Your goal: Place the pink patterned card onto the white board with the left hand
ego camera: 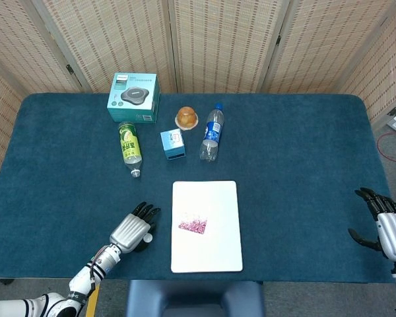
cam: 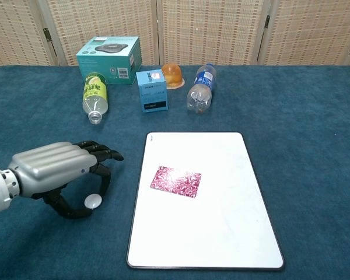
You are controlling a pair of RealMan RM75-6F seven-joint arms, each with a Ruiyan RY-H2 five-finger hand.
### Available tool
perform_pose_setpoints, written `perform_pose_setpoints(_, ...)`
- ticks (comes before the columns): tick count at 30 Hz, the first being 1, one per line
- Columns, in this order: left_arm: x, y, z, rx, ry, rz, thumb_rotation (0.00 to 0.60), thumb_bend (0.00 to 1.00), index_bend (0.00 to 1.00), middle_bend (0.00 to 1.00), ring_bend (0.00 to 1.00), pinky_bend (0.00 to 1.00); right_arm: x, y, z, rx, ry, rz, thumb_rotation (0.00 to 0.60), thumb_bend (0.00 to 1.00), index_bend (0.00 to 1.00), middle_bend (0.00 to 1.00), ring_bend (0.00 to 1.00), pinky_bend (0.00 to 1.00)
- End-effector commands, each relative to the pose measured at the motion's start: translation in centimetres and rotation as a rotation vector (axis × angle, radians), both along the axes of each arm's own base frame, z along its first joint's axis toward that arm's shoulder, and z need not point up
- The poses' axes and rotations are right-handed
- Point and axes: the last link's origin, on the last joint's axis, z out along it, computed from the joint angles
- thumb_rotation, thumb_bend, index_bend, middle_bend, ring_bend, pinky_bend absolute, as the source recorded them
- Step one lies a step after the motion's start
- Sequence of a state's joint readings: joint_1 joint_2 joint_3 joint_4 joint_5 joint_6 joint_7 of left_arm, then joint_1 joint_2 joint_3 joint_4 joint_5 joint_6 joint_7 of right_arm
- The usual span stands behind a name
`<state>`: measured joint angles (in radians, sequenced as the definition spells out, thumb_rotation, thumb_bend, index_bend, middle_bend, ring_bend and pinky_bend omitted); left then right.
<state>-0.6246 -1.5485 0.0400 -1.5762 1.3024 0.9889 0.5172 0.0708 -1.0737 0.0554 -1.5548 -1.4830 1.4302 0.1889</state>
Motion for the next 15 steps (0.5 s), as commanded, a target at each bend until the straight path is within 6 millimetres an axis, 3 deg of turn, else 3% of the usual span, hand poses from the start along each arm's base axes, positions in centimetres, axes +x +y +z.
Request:
perform_pose_setpoints(1,0.0,0.1,0.0,-0.001,0.001,0.001,0.600,0.33,0.49,0.11,0.07,0.00,0.0,0.0,0.0,0.001,0.000,0.000,0.600,0.25,0.15,0.16,0.16,0.15)
perform_pose_setpoints(10,0.3,0.3,0.4,0.007,-0.010,-0.005,0.600,0.36,0.50,0.11,0.07,0.00,0.0,0.0,0.0,0.000,0.001,0.000,0.600,0.25,0.15,0.16,0.16,0.15)
perform_pose_setpoints(15,1.7,0.7,0.8,0.017,-0.042,-0.031,0.600,0.36,0.50,0.11,0.07,0.00,0.0,0.0,0.0,0.000,0.002,0.000,0.600,0.25,0.15,0.16,0.16,0.15)
